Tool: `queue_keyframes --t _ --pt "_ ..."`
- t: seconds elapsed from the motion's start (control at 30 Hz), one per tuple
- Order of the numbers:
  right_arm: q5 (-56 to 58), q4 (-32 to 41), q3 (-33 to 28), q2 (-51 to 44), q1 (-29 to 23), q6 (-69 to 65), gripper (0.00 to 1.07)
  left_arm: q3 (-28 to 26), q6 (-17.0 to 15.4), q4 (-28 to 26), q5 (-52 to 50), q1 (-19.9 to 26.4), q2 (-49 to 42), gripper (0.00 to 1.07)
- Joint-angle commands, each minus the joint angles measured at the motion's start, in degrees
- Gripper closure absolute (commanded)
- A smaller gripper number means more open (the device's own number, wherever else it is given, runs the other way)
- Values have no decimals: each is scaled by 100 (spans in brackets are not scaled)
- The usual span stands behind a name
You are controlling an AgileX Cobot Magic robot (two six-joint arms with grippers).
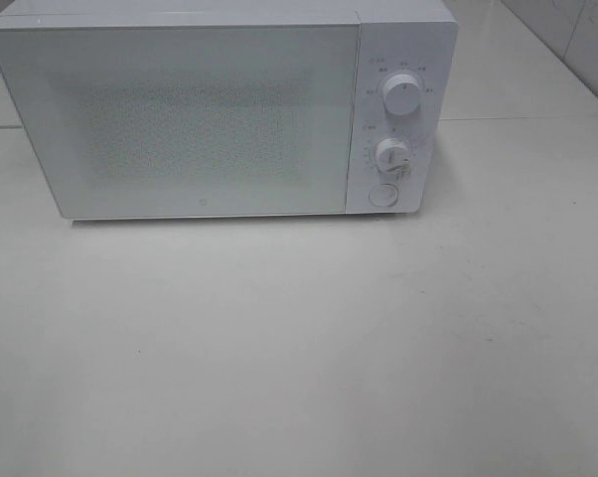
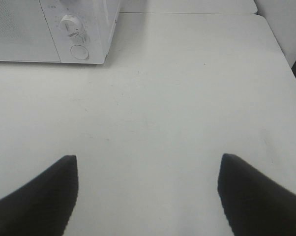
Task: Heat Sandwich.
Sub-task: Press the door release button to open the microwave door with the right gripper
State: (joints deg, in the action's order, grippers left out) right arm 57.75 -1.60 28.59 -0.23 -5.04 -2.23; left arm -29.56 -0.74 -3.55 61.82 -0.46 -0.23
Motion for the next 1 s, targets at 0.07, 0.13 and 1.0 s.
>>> queue_keyframes --t 0.07,0.13,1.0 --pt "-92 -17 -11 -160 46 -23 31 0 0 -23 -52 17 -109 7" --pt "-92 -17 -11 -160 46 -23 31 0 0 -23 -52 17 -109 7" --pt "-2441 80 -92 1301 40 -63 31 0 0 -23 -52 17 -103 7"
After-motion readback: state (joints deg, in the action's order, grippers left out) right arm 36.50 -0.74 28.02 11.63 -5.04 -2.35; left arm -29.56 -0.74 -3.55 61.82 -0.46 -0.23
